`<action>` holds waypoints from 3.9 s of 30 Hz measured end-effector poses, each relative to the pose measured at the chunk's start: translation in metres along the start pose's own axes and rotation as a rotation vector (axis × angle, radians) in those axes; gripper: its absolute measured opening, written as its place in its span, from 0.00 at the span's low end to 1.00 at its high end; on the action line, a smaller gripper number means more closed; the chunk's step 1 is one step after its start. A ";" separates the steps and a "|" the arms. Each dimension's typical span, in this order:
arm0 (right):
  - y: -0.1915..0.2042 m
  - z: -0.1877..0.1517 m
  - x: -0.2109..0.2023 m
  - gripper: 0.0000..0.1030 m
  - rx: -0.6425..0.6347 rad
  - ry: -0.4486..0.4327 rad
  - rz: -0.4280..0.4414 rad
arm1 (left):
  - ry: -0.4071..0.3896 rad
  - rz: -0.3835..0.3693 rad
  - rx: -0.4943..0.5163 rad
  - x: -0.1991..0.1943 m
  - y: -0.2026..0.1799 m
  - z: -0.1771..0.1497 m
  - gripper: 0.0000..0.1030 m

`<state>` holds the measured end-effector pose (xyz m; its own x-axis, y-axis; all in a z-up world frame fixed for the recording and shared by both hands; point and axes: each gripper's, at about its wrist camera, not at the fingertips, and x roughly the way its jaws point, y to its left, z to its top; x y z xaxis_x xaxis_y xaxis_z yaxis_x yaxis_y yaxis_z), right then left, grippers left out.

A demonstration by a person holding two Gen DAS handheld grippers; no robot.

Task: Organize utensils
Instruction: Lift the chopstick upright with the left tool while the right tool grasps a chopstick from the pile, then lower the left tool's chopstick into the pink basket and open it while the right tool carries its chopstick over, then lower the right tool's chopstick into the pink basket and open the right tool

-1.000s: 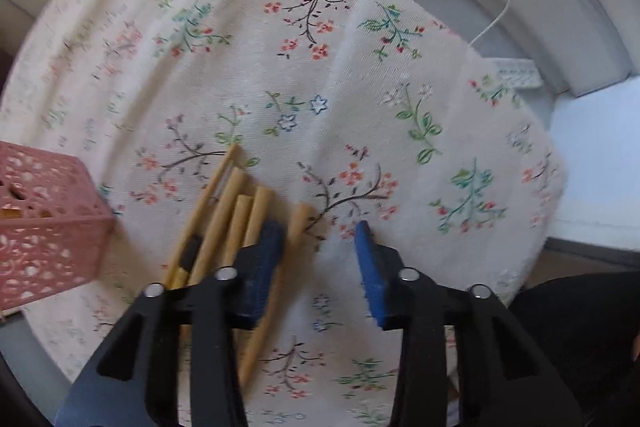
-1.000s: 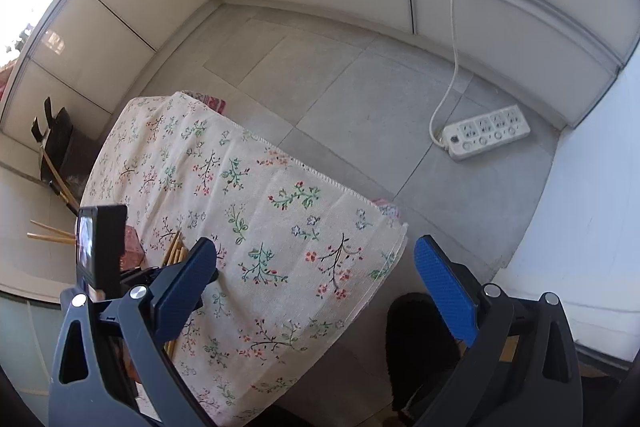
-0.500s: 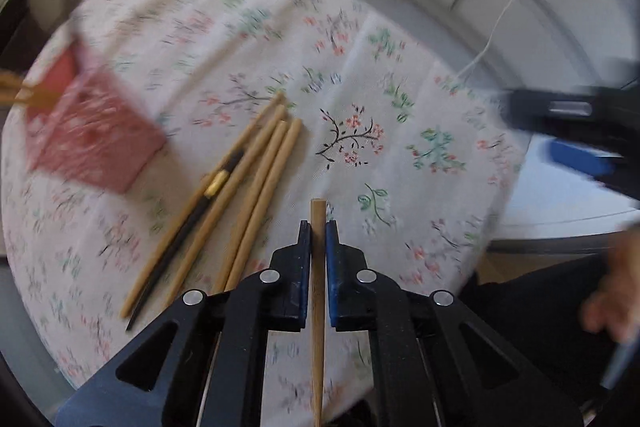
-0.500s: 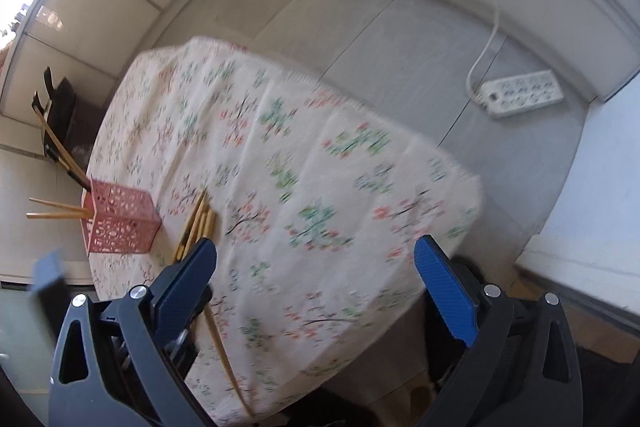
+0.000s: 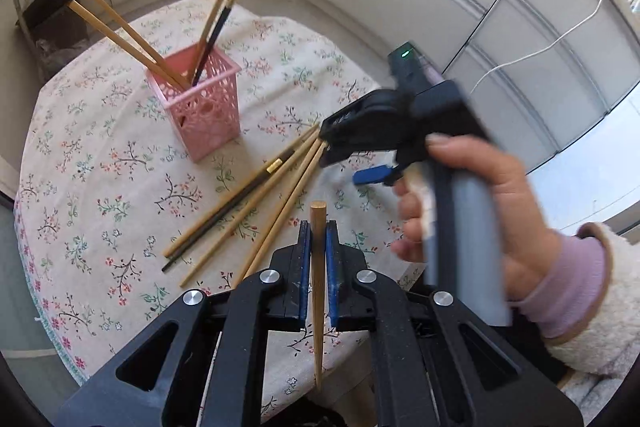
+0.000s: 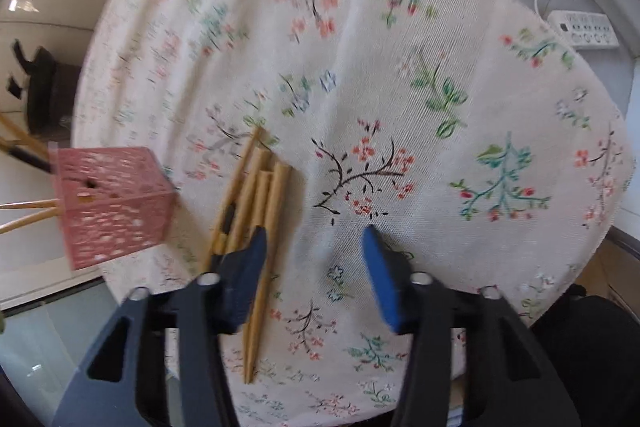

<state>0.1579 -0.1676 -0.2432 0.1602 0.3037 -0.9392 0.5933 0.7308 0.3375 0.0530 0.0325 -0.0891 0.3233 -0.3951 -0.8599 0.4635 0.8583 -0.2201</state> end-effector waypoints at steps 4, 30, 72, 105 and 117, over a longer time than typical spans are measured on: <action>0.013 0.001 0.002 0.32 -0.019 -0.027 -0.050 | -0.025 -0.009 -0.001 -0.007 0.003 -0.001 0.07; -0.003 0.002 -0.082 0.08 -0.154 -0.257 0.116 | -0.250 0.016 -0.104 -0.078 0.007 0.004 0.07; 0.075 -0.013 -0.281 0.08 -0.517 -0.526 0.404 | -0.576 0.256 -0.411 -0.131 0.072 0.122 0.07; 0.158 -0.022 -0.218 0.13 -0.658 -0.588 0.241 | -0.592 0.297 -0.409 -0.112 0.064 0.100 0.40; 0.125 -0.061 -0.232 0.31 -0.694 -0.796 0.163 | -0.611 0.368 -0.334 -0.111 0.033 0.096 0.54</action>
<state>0.1467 -0.1093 0.0211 0.8147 0.1261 -0.5660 -0.0206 0.9817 0.1891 0.1122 0.0733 0.0431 0.8490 -0.0934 -0.5200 -0.0025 0.9835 -0.1809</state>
